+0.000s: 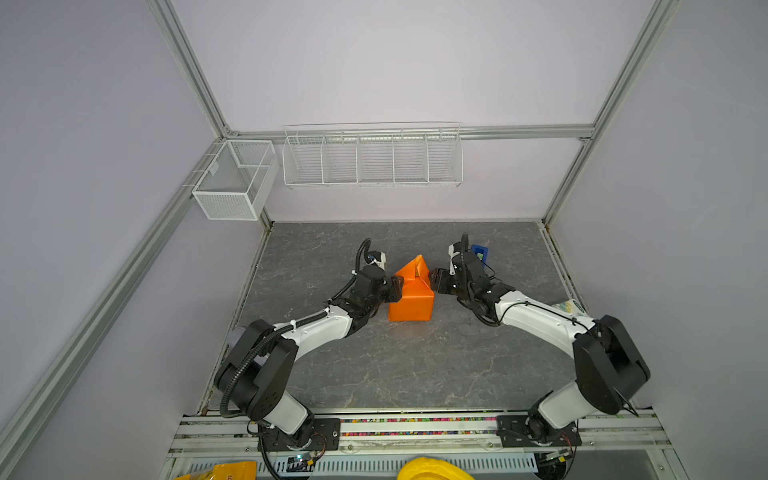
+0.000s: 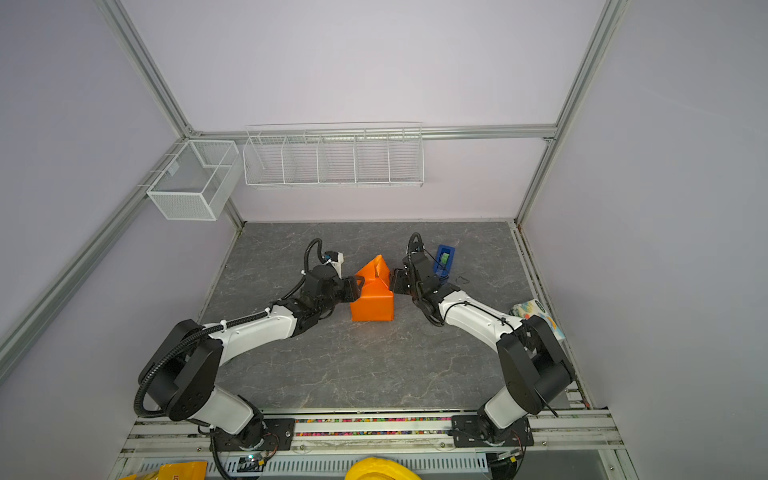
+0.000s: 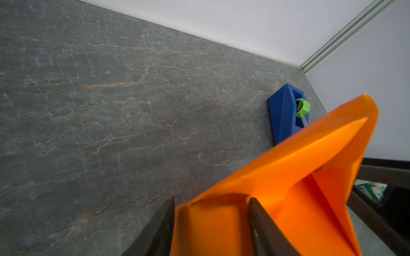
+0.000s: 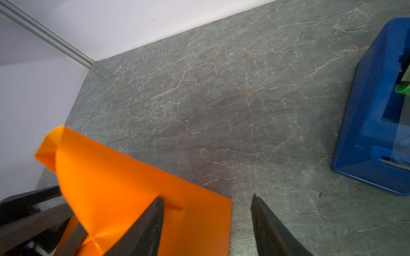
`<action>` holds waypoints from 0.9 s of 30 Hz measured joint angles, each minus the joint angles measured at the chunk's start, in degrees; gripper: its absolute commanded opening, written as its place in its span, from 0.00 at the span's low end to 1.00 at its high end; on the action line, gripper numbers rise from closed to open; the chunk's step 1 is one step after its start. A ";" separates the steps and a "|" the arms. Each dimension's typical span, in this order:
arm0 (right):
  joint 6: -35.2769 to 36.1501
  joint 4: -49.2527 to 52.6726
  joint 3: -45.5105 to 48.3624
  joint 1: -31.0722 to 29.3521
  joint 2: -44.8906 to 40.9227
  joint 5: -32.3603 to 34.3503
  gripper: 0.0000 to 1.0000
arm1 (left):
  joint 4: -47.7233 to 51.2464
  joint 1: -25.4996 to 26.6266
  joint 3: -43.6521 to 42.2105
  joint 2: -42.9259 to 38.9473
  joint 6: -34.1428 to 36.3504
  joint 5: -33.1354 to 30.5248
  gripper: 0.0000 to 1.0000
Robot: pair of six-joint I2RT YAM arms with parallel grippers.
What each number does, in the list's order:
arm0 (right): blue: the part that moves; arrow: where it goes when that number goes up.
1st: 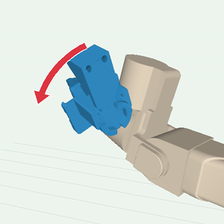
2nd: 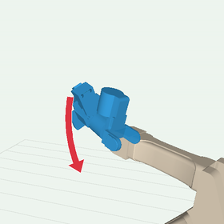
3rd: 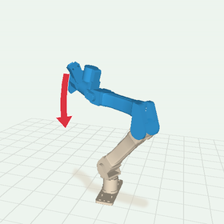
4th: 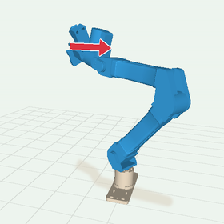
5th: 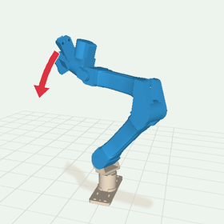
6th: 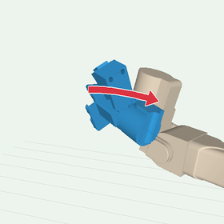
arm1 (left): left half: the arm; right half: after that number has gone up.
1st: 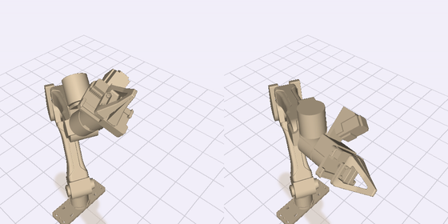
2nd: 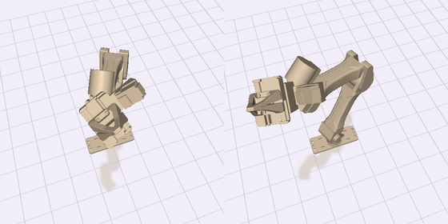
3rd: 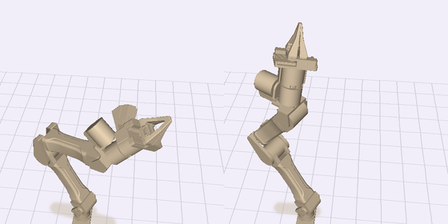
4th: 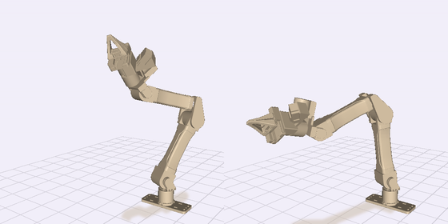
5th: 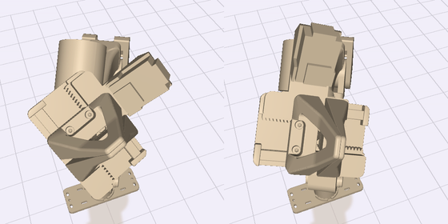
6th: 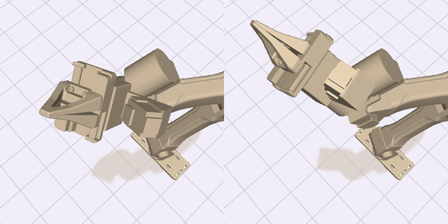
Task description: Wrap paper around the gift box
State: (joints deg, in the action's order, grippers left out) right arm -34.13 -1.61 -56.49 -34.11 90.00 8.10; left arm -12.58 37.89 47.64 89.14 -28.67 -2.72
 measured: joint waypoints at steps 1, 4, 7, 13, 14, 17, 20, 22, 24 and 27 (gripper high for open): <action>0.00 0.00 0.00 0.00 0.39 -0.02 0.66 | 0.00 0.00 0.00 0.00 -0.02 0.00 0.53; -0.15 -0.87 -0.02 0.00 1.70 -0.04 0.65 | 0.02 0.00 0.00 0.00 -0.04 0.00 0.53; -0.17 -1.79 -0.02 0.00 2.14 -0.35 0.65 | 0.02 0.00 0.00 0.00 -0.07 0.00 0.53; -0.11 -3.15 -0.13 0.02 2.89 -1.92 0.65 | 0.07 0.00 -0.02 0.00 -0.11 0.02 0.53; 0.02 -3.32 -0.13 0.02 2.93 -2.32 0.65 | 0.07 0.00 0.00 0.00 -0.11 0.02 0.53; 0.44 -3.48 -0.13 0.00 2.93 -3.98 0.65 | 0.07 0.00 0.00 0.00 -0.11 0.07 0.53; 1.09 -3.85 -0.13 0.00 3.08 -5.90 0.66 | 0.07 0.00 0.00 0.00 -0.13 0.22 0.53; 1.36 -4.50 -0.13 0.00 3.61 -7.08 0.66 | 0.11 -0.02 0.00 0.00 -0.13 0.24 0.53; 1.53 -5.20 -0.44 0.07 4.33 -8.15 0.66 | 0.20 -0.02 0.00 0.00 -0.13 0.22 0.53; 1.57 -6.12 -1.29 0.15 5.60 -9.84 0.67 | 0.26 -0.02 0.00 0.00 -0.11 0.20 0.53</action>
State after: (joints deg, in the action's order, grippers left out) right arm -32.56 -7.73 -57.78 -33.95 95.59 -1.74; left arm -12.32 37.87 47.64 89.14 -28.77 -2.52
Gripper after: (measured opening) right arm 0.663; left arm 0.529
